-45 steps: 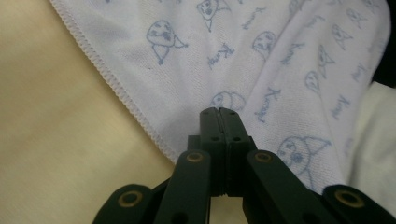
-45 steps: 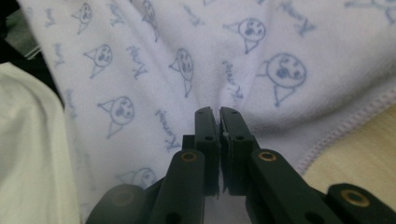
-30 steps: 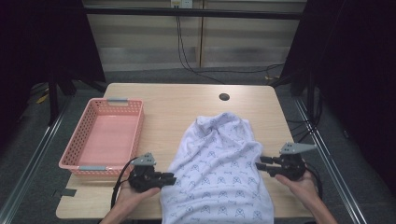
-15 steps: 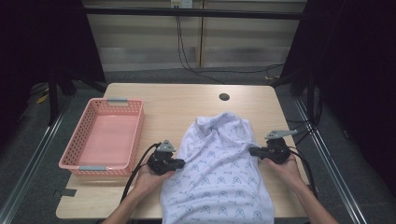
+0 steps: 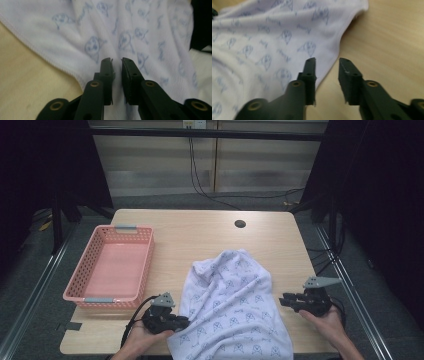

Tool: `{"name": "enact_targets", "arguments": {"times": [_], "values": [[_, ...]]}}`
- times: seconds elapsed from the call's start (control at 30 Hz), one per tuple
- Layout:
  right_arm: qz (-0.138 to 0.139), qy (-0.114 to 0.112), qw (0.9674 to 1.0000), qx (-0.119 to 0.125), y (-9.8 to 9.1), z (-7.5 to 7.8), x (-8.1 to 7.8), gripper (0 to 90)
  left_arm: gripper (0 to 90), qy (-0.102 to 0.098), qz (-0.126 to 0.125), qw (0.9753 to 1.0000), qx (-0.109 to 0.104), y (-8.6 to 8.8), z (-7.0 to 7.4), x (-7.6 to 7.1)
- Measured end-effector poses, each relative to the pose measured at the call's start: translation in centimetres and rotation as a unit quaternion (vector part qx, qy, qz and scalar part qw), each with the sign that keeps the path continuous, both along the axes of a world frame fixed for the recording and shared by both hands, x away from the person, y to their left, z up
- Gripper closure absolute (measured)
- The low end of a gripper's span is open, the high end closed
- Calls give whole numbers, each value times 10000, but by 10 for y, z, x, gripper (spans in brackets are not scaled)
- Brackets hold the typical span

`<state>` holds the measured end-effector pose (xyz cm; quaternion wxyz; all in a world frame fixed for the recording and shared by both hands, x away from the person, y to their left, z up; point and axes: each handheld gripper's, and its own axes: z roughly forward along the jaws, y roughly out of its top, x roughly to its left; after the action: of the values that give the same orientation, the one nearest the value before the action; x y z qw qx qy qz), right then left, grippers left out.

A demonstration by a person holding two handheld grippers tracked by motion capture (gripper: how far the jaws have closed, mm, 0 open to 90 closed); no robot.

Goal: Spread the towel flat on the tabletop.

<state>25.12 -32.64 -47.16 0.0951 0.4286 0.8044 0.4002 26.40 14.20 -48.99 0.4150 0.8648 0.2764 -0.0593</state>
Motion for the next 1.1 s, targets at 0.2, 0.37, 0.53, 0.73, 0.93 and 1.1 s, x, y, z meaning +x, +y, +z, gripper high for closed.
{"name": "enact_targets", "arguments": {"times": [0.2, 0.37, 0.53, 0.73, 0.93, 1.1], "values": [[-143, -297, 9995, 6, 21, 3, 51, 538, 745, -171, 441, 9989, -62, -13, -2, 39], [-362, -370, 9986, -136, 28, -5, 89, 494, 719, -318, 591, 9977, 80, -25, -9, 64], [-358, -116, 9978, -542, 35, -27, 99, 494, 719, -336, 584, 9975, 199, -26, -13, 66], [-102, 9, 9992, -388, 39, -25, 86, 866, 764, -320, 582, 9977, 163, -19, -14, 61], [-155, -230, 9993, -243, 15, 3, 45, 879, 763, -345, 601, 9972, 276, -7, -11, 45], [-5, -121, 9995, -292, -3, 9, -17, 881, 764, -228, 403, 9981, 395, 2, -8, 16]]}}
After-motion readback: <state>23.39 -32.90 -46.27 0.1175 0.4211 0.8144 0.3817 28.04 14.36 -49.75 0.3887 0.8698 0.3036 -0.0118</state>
